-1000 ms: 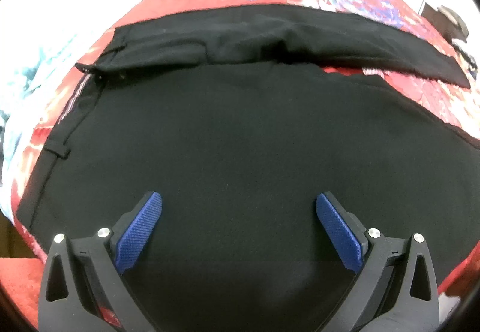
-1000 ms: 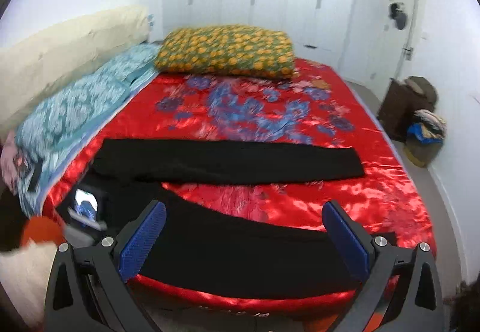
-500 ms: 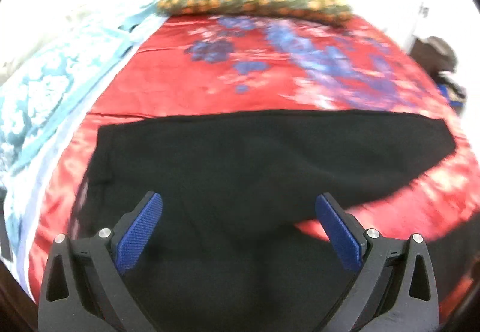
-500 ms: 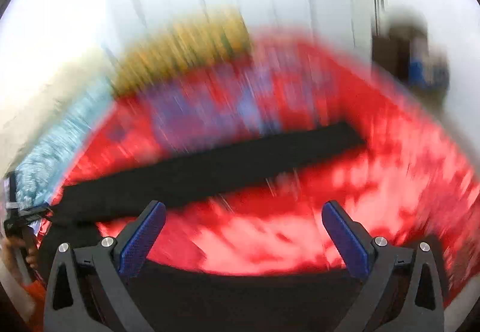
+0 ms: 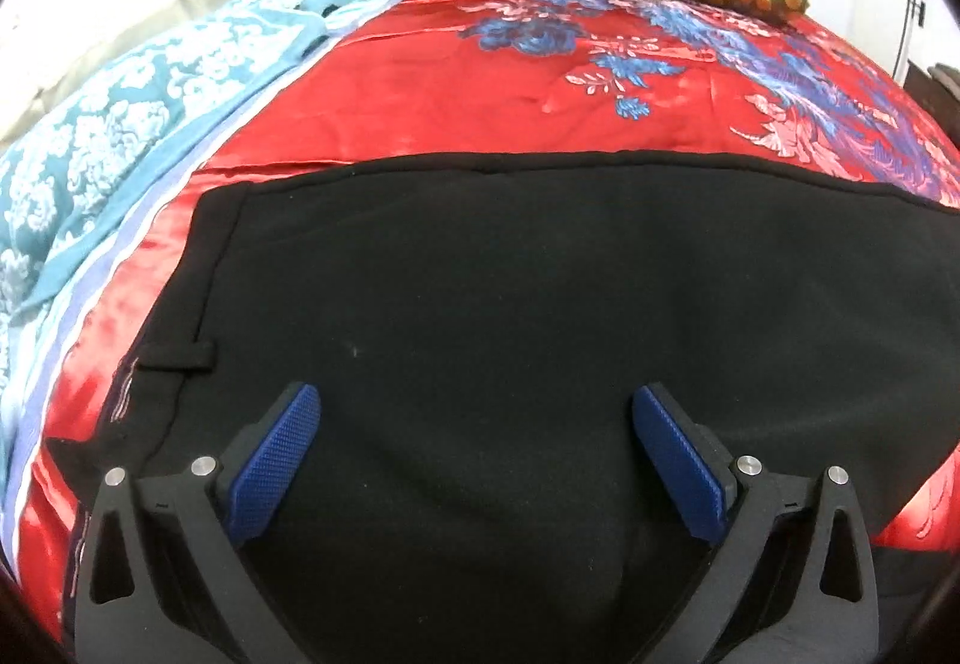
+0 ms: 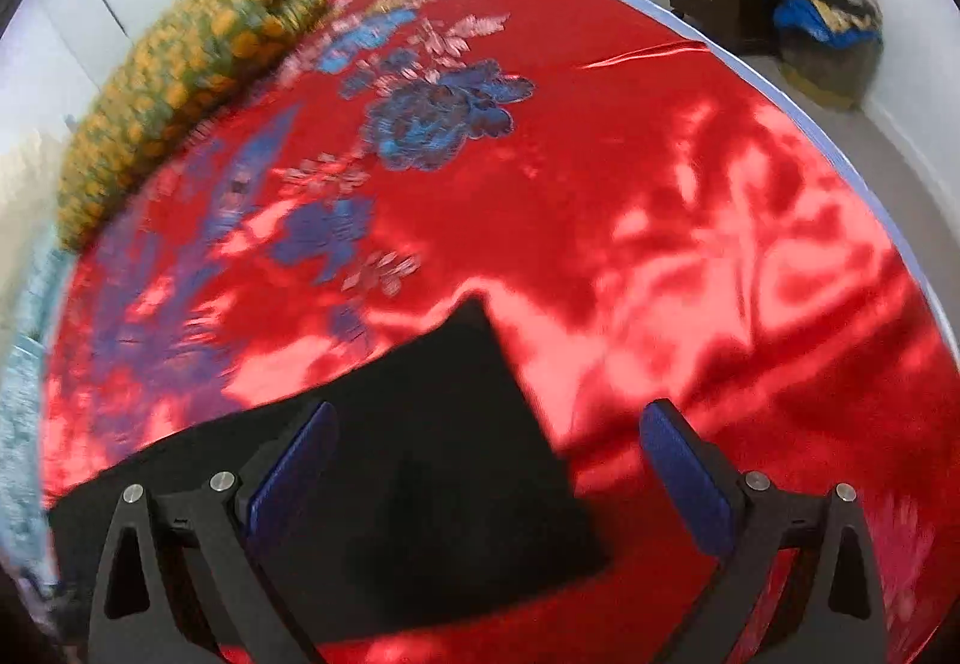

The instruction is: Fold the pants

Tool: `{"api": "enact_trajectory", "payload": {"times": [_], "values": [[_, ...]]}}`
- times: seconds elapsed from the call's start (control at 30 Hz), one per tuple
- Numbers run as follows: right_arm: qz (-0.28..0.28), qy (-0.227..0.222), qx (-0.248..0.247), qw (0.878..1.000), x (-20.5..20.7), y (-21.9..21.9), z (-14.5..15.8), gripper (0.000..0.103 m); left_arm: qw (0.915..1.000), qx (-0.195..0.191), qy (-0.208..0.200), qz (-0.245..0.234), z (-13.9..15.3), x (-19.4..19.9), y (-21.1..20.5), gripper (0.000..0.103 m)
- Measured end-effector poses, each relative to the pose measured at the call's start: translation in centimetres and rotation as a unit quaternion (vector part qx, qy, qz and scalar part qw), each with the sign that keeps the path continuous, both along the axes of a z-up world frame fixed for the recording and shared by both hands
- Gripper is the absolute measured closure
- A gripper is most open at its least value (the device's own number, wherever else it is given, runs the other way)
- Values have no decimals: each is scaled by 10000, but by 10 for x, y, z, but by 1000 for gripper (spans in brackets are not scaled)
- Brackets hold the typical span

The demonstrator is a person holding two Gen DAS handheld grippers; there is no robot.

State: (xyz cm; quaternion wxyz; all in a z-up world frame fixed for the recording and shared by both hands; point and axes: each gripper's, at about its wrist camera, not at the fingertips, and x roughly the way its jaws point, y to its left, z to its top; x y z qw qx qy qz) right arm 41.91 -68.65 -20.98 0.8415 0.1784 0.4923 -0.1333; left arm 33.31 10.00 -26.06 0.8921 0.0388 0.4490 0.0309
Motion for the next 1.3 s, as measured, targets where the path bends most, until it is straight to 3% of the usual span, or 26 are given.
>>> {"api": "enact_trajectory", "payload": {"times": [0.07, 0.1, 0.13, 0.17, 0.2, 0.27, 0.33, 0.4, 0.47, 0.57, 0.67, 0.77, 0.8, 0.83, 0.9, 0.97, 1.07, 1.1, 1.17, 1.23, 1.3], "values": [[81, 185, -67, 9998, 19, 1, -14, 10, 10000, -15, -17, 1, 0, 2, 1, 1], [177, 280, -19, 9994, 26, 2, -22, 24, 10000, -7, -27, 3, 0, 3, 2, 1], [224, 331, -25, 9992, 28, 4, -25, 30, 10000, 10, -36, 5, -1, 1, 1, 1], [285, 306, -170, 9990, 28, 5, -23, 66, 10000, 23, -38, 8, -1, 3, 1, 1], [380, 168, -175, 9990, 24, 8, -16, 92, 10000, 30, -36, 10, -2, 5, 0, 1], [498, -95, -236, 9984, 11, 16, 4, 95, 10000, 28, -32, 10, -2, 5, 0, 1], [977, -465, -441, 9931, -15, 42, 37, 97, 10000, 36, -24, 12, -1, 6, -1, 1], [1464, -773, -577, 9845, -54, 71, 71, 97, 10000, 54, -12, 14, 0, 6, -1, 1], [2001, -1078, -765, 9708, -118, 107, 108, 97, 10000, 88, 9, 19, 0, 7, -2, 1], [2386, -1295, -761, 9594, -204, 141, 132, 97, 9999, 130, 81, 40, 2, 8, -3, 1], [2446, -1207, -880, 9580, -290, 160, 127, 97, 9994, 152, 268, 138, 6, 9, -3, 0], [2163, -639, -1134, 9676, -348, 151, 88, 94, 9978, 112, 598, 244, 16, 2, -4, 1], [1983, -301, -1321, 9707, -361, 144, 66, 80, 9976, 88, 657, 212, 20, -2, -5, 1], [1800, -37, -1448, 9730, -365, 136, 51, 47, 9975, 73, 682, 144, 26, -9, -6, 1], [1445, 309, -1367, 9795, -374, 122, 31, 14, 9977, 7, 683, 19, 37, -24, -6, 1], [1128, 221, -1350, 9842, -384, 111, 35, 14, 9976, -225, 653, -60, 50, -42, -2, 1], [737, -184, -1555, 9849, -398, 118, 68, 14, 9968, -537, 535, -235, 60, -73, 5, 1], [669, -410, -1496, 9856, -403, 127, 79, 14, 9970, -538, 478, -285, 61, -82, 4, 1], [642, -933, -857, 9899, -412, 155, 89, 14, 9976, -445, 344, -391, 57, -102, 3, 1], [766, -1208, 83, 9897, -408, 189, 75, 14, 9978, -424, 290, -425, 45, -118, 3, 1], [860, -1321, 1231, 9798, -403, 219, 45, 14, 9974, -444, 442, -348, 28, -127, 5, 1]]}}
